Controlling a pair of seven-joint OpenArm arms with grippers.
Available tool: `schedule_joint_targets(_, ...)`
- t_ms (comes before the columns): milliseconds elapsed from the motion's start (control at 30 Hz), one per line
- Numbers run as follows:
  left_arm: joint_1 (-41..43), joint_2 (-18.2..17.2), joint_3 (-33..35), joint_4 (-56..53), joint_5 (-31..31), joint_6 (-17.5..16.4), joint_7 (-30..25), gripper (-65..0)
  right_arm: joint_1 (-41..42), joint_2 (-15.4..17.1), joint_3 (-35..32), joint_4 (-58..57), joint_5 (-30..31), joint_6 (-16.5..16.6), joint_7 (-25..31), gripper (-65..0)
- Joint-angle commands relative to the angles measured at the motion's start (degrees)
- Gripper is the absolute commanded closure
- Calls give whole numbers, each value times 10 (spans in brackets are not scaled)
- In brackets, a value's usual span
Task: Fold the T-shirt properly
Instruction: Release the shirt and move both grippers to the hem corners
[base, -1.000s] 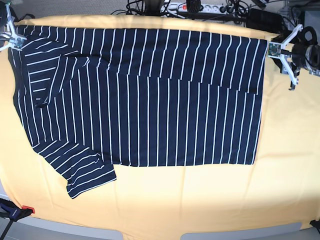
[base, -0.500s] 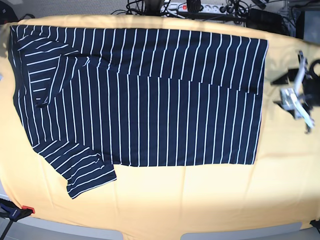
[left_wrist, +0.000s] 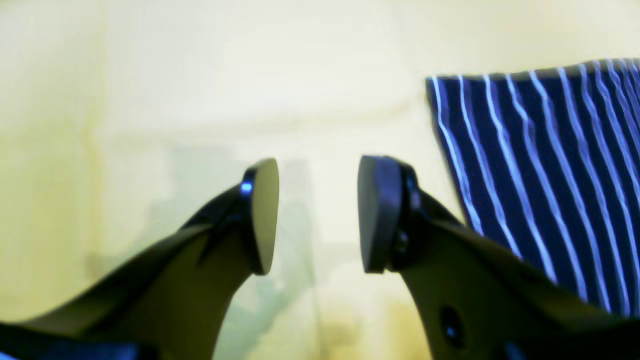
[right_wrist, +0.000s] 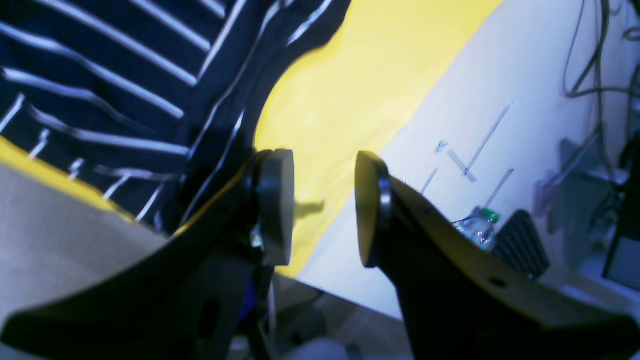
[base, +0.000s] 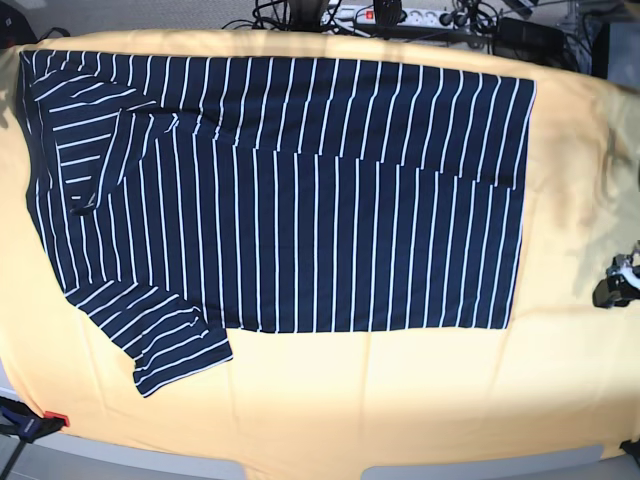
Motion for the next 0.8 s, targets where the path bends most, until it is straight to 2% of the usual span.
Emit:
schedule_joint_targets(0, -32, 4, -7, -27, -21, -19, -17, -271, 0, 7, 9, 3, -3, -4, 3, -229)
schedule_joint_targets(200, -66, 103, -7, -138, -16, -27, -16, -271, 0, -1, 9, 3, -3, -4, 3, -229)
schedule_joint_targets(300, -67, 144, -7, -148, 10, -26, -17, -271, 0, -4, 9, 3, -4, -4, 1, -229)
schedule_joint_targets(433, -67, 191, -7, -156, 58, -6, -30, -271, 0, -6, 9, 3, -3, -4, 1, -229)
schedule_joint_targets(567, -65, 220, -7, -166, 82, -2, -23, -271, 0, -6, 9, 3, -3, -4, 2, -229)
schedule_joint_targets(633, -65, 231, -7, -169, 82, -21, -5, -271, 0, -6, 9, 3, -3, -4, 1, -229)
schedule_joint_targets(767, -66, 249, -7, -169, 45, -27, 34, -271, 0, -6, 9, 3, -3, -4, 2, -229)
